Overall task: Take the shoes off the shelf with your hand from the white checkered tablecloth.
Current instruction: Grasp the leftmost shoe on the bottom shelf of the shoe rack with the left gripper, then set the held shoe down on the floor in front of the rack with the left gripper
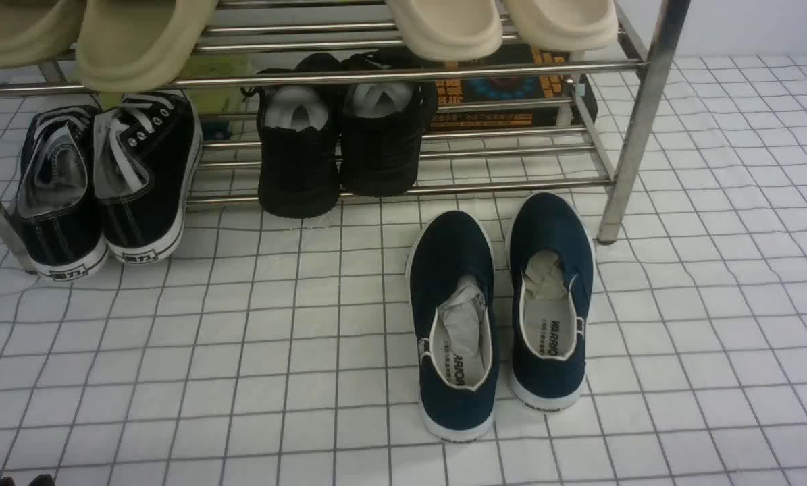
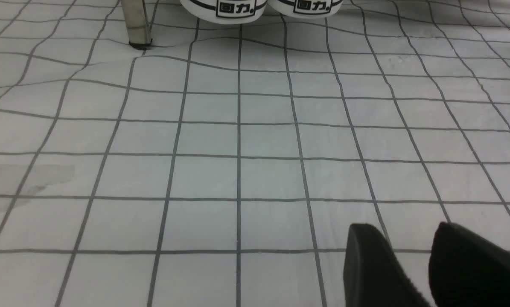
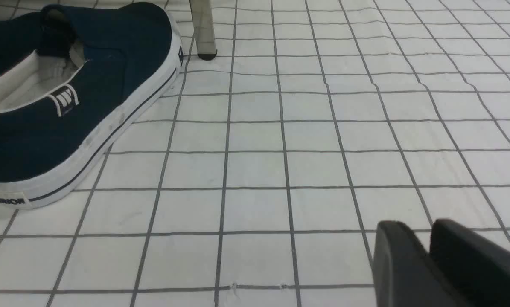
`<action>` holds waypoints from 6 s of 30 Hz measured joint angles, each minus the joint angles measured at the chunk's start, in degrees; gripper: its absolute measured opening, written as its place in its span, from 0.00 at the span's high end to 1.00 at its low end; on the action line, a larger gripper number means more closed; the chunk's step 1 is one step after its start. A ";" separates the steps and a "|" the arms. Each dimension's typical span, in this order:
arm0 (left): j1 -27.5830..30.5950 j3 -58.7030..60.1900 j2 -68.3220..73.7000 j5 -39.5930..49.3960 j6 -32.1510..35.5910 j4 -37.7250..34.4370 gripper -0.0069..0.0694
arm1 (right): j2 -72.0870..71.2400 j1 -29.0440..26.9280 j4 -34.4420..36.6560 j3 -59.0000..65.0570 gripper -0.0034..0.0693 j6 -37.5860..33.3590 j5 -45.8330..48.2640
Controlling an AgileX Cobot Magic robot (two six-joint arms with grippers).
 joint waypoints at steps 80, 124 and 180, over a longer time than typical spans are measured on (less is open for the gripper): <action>0.00 -9.18 10.54 -9.69 -25.69 -39.70 0.91 | 0.00 0.00 0.00 0.00 0.63 0.08 0.00; 16.27 -83.57 98.15 26.60 -8.70 -7.78 0.46 | 0.00 0.00 0.00 0.00 0.62 0.08 0.00; 16.16 -45.76 76.09 20.14 -9.40 8.04 0.88 | 0.00 0.00 0.00 0.00 0.62 0.08 0.02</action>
